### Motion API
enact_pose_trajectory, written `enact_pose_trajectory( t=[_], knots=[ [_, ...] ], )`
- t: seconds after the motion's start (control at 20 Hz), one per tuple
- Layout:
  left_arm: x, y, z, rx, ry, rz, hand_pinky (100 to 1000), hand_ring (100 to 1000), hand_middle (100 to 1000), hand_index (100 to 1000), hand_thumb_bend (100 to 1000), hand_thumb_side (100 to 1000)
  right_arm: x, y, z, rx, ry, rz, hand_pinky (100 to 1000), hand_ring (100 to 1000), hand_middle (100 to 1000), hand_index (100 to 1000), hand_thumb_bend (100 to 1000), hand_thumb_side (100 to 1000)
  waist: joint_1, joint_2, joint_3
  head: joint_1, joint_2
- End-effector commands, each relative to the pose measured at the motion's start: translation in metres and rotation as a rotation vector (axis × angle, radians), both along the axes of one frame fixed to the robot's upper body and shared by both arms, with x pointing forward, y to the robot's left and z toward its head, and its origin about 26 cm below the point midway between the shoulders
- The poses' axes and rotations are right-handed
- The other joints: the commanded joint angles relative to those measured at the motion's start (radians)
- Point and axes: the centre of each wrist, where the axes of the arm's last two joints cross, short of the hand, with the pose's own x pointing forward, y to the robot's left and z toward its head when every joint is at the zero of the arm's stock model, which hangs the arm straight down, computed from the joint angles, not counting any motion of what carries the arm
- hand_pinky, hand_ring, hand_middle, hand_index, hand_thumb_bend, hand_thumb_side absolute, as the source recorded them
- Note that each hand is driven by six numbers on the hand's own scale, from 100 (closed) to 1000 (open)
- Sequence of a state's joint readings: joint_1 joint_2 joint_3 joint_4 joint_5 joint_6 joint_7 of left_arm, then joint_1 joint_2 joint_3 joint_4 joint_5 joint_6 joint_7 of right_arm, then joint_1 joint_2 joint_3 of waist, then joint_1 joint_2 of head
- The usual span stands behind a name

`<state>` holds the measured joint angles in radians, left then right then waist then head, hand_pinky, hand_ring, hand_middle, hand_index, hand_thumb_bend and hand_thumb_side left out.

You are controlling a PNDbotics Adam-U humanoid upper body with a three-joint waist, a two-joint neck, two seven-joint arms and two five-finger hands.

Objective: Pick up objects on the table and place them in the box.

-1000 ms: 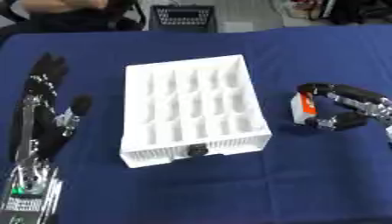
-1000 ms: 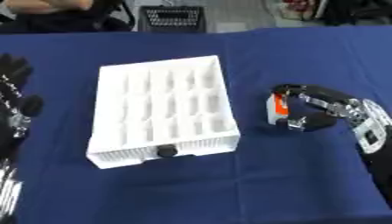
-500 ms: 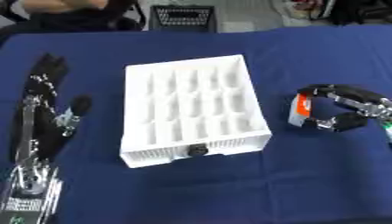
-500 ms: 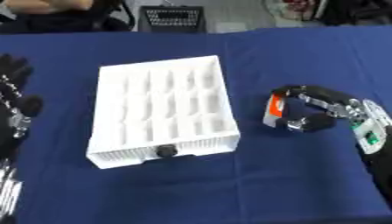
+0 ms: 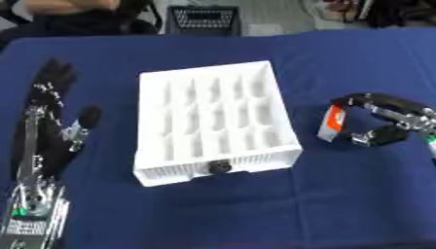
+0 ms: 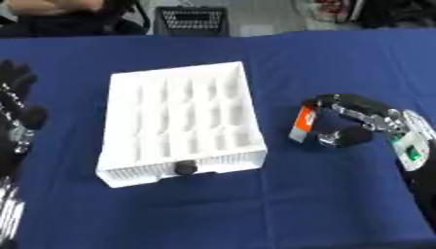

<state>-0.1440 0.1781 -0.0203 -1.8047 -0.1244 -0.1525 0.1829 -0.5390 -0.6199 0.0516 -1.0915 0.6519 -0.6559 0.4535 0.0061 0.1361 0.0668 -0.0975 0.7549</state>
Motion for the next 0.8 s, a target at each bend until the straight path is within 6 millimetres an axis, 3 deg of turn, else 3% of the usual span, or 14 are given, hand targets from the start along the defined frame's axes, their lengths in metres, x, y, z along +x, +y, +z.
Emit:
enact_pose_trajectory(
  t=[0.05,0.3,0.8],
  knots=[
    [-0.0007,-0.0007,0.0043,-0.001,-0.016,-0.009,1000,919,883,1000,993,655,-0.0005,-0.0077,0.0149,-0.086,0.007,0.089,855,877,832,980,345,732,-0.001,-0.017,-0.001,-0.010,-0.010],
    [-0.0005,-0.0007,0.0044,-0.001,-0.016,-0.009,1000,919,883,1000,993,655,-0.0002,-0.0077,0.0152,-0.087,0.003,0.090,856,878,838,982,358,750,-0.001,-0.017,-0.001,-0.010,-0.010],
    [-0.0003,-0.0010,0.0045,-0.001,-0.017,-0.012,1000,919,882,1000,994,654,0.0005,-0.0083,0.0155,-0.086,0.013,0.099,862,887,894,997,481,846,-0.002,-0.017,-0.001,-0.010,-0.011]
  ],
)
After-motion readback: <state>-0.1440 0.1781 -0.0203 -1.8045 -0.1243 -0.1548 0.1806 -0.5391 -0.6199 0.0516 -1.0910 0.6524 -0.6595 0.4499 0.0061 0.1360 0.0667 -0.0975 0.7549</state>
